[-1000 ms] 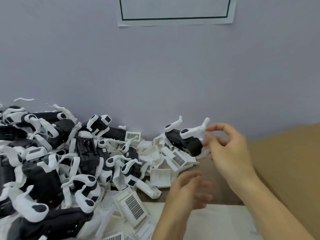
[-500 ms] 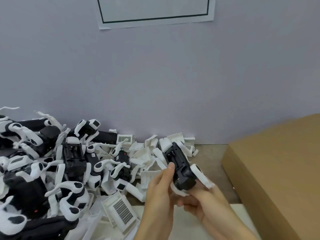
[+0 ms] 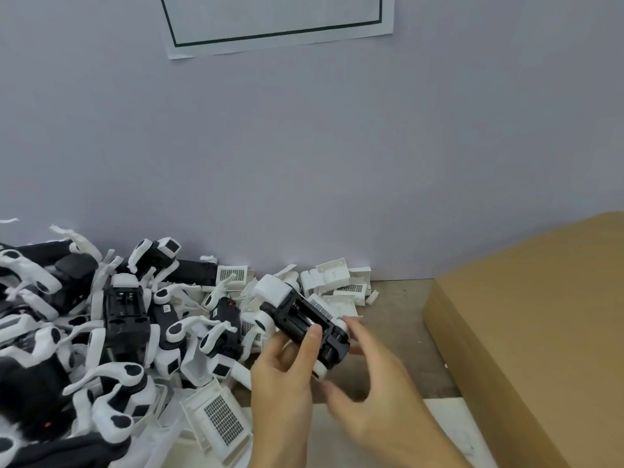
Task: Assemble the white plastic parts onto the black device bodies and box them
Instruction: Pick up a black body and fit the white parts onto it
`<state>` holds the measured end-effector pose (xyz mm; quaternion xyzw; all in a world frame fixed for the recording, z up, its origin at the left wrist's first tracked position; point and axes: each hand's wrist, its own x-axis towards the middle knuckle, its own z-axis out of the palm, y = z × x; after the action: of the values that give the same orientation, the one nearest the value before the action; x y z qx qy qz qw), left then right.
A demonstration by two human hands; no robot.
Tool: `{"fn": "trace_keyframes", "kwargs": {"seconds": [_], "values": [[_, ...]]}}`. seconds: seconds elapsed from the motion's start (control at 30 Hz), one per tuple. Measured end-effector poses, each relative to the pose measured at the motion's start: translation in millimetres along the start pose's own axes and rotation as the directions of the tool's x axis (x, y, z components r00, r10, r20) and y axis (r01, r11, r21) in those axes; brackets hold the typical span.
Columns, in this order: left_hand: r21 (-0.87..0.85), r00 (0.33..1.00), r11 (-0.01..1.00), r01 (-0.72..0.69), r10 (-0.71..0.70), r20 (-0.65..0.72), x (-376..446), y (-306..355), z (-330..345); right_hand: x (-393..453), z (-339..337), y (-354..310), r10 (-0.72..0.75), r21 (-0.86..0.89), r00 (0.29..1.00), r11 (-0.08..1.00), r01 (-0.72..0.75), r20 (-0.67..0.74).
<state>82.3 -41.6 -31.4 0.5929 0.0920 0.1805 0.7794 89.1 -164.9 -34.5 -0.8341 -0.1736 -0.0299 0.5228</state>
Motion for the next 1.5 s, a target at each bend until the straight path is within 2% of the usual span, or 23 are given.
{"fn": "trace_keyframes", "kwargs": {"seconds": [0.1,0.23,0.37,0.5,0.67,0.83,0.93,1.0,1.1,1.23,1.33,1.5], "values": [[-0.035,0.998,0.999,0.039,-0.038,0.045,-2,0,4,2,10,0,0.034,-0.087,0.998,0.995,-0.039,-0.06],[0.095,0.994,0.995,0.006,-0.016,0.104,-3,-3,4,4,7,-1,-0.003,-0.173,0.993,0.985,-0.018,-0.118],[0.212,0.994,0.977,-0.032,0.008,0.11,-3,-5,2,4,9,-2,0.094,-0.143,0.994,0.984,-0.102,-0.061],[0.264,0.989,0.962,-0.067,0.029,0.142,-6,-3,5,3,9,-3,0.138,-0.08,0.985,0.986,-0.146,-0.105],[0.228,0.994,0.971,-0.065,0.043,0.1,-6,-2,6,4,5,-6,0.097,-0.151,0.99,0.982,-0.111,-0.101],[0.265,0.987,0.957,-0.119,0.086,0.133,-6,-4,5,3,0,-10,0.057,-0.046,0.998,0.997,-0.058,-0.03],[0.289,0.982,0.941,-0.174,0.145,0.118,-3,-5,3,3,-3,-9,-0.018,-0.019,0.999,1.0,0.019,0.041],[0.311,0.976,0.927,-0.21,0.18,0.12,-2,-6,1,4,-7,-5,-0.068,-0.004,0.998,0.998,0.068,0.0],[0.407,0.958,0.869,-0.282,0.231,0.169,-2,-8,0,6,-14,5,-0.022,0.157,0.993,0.987,0.04,-0.116],[0.521,0.93,0.778,-0.35,0.222,0.294,-6,-11,0,8,-10,5,0.071,0.439,0.994,0.898,-0.027,-0.083],[0.629,0.903,0.651,-0.425,0.255,0.346,-7,-11,-2,10,-2,3,0.161,0.536,0.977,0.842,-0.062,-0.139],[0.703,0.856,0.488,-0.517,0.305,0.418,-13,-4,0,14,-4,2,0.225,0.642,0.952,0.766,-0.042,-0.206]]}}
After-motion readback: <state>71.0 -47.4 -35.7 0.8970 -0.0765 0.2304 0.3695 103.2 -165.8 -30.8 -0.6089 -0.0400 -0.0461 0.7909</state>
